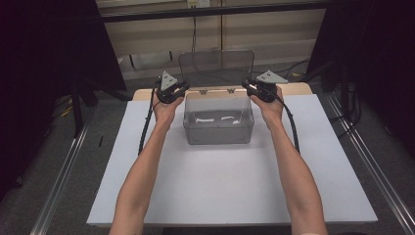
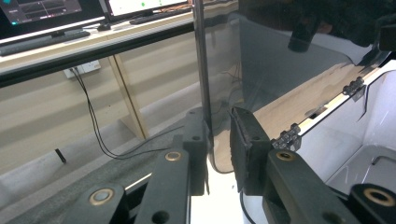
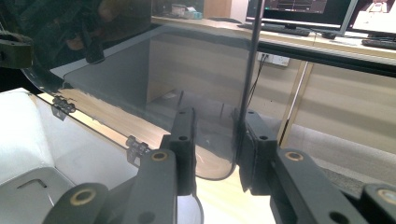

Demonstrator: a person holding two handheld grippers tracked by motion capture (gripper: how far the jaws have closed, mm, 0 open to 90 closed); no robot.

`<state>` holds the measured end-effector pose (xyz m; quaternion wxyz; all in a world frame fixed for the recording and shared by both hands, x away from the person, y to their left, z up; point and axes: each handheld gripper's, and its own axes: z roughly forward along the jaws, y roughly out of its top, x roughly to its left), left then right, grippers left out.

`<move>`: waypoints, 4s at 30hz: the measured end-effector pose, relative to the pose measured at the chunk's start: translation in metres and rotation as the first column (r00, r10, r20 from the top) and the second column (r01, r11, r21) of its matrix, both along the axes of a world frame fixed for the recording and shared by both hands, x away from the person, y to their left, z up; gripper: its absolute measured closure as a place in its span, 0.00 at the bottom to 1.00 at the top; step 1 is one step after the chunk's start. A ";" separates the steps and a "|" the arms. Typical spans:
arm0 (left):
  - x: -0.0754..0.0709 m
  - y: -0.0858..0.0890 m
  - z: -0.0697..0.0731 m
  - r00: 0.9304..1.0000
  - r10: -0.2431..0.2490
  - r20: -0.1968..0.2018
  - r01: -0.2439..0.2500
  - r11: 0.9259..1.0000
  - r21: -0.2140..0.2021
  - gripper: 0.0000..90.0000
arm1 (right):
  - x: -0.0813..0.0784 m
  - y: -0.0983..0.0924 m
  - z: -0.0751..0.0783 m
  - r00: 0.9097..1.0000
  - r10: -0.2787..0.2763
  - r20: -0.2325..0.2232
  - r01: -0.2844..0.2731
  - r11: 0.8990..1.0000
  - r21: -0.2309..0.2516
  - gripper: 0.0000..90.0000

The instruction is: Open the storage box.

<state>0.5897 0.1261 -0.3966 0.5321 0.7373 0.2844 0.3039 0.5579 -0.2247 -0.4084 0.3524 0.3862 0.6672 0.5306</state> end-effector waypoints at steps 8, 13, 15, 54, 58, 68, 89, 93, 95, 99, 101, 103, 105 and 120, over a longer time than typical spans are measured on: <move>0.002 -0.001 -0.003 1.000 0.006 0.002 -0.006 1.000 -0.011 0.84 | 0.003 0.000 -0.001 1.000 0.000 -0.004 0.000 1.000 0.008 0.77; 0.004 -0.001 -0.005 1.000 0.001 -0.014 -0.001 0.999 -0.043 0.82 | 0.004 -0.001 -0.002 1.000 0.004 -0.006 -0.004 1.000 0.028 0.77; 0.004 -0.002 -0.006 1.000 0.008 -0.015 -0.009 0.999 -0.046 0.82 | 0.005 -0.001 -0.002 1.000 0.004 -0.006 -0.004 1.000 0.030 0.77; 0.011 -0.002 -0.015 0.996 0.008 -0.090 -0.011 0.999 -0.041 0.76 | 0.018 0.001 -0.006 0.994 0.020 -0.109 -0.012 0.997 0.073 0.68; 0.012 -0.003 -0.016 0.995 0.009 -0.096 -0.014 0.999 -0.049 0.74 | 0.020 0.000 -0.006 0.993 0.023 -0.117 -0.015 0.997 0.070 0.66; 0.014 -0.003 -0.014 0.995 0.012 -0.103 -0.014 1.000 -0.023 0.72 | 0.023 -0.002 -0.005 0.989 0.037 -0.141 -0.026 0.996 0.080 0.66; 0.016 -0.003 -0.016 0.990 0.015 -0.138 -0.024 0.998 -0.065 0.68 | 0.030 0.000 -0.002 0.974 0.041 -0.222 -0.016 0.993 0.113 0.60; 0.017 -0.002 -0.017 0.989 0.025 -0.146 -0.036 0.996 -0.078 0.65 | 0.032 0.001 -0.004 0.970 0.043 -0.238 -0.010 0.990 0.138 0.58; 0.018 -0.002 -0.018 0.988 0.026 -0.149 -0.039 0.996 -0.082 0.64 | 0.033 0.000 -0.004 0.969 0.047 -0.243 -0.013 0.990 0.141 0.58; 0.018 -0.001 -0.018 0.989 0.028 -0.144 -0.039 0.996 -0.075 0.62 | 0.033 0.001 -0.004 0.966 0.040 -0.257 -0.001 0.989 0.150 0.56; 0.018 -0.002 -0.019 0.990 0.020 -0.140 -0.031 0.996 -0.078 0.60 | 0.034 0.001 -0.004 0.964 0.041 -0.265 0.002 0.988 0.157 0.55; 0.018 -0.003 -0.019 0.988 0.026 -0.151 -0.040 0.995 -0.090 0.59 | 0.035 0.002 -0.004 0.961 0.040 -0.275 0.005 0.987 0.162 0.54; 0.018 -0.005 -0.020 0.988 0.019 -0.154 -0.035 0.994 -0.099 0.55 | 0.036 0.002 -0.004 0.957 0.038 -0.289 0.008 0.988 0.156 0.54; 0.017 -0.006 -0.023 0.987 0.010 -0.161 -0.026 0.995 -0.101 0.48 | 0.038 0.002 -0.005 0.942 0.002 -0.334 0.058 0.984 0.171 0.51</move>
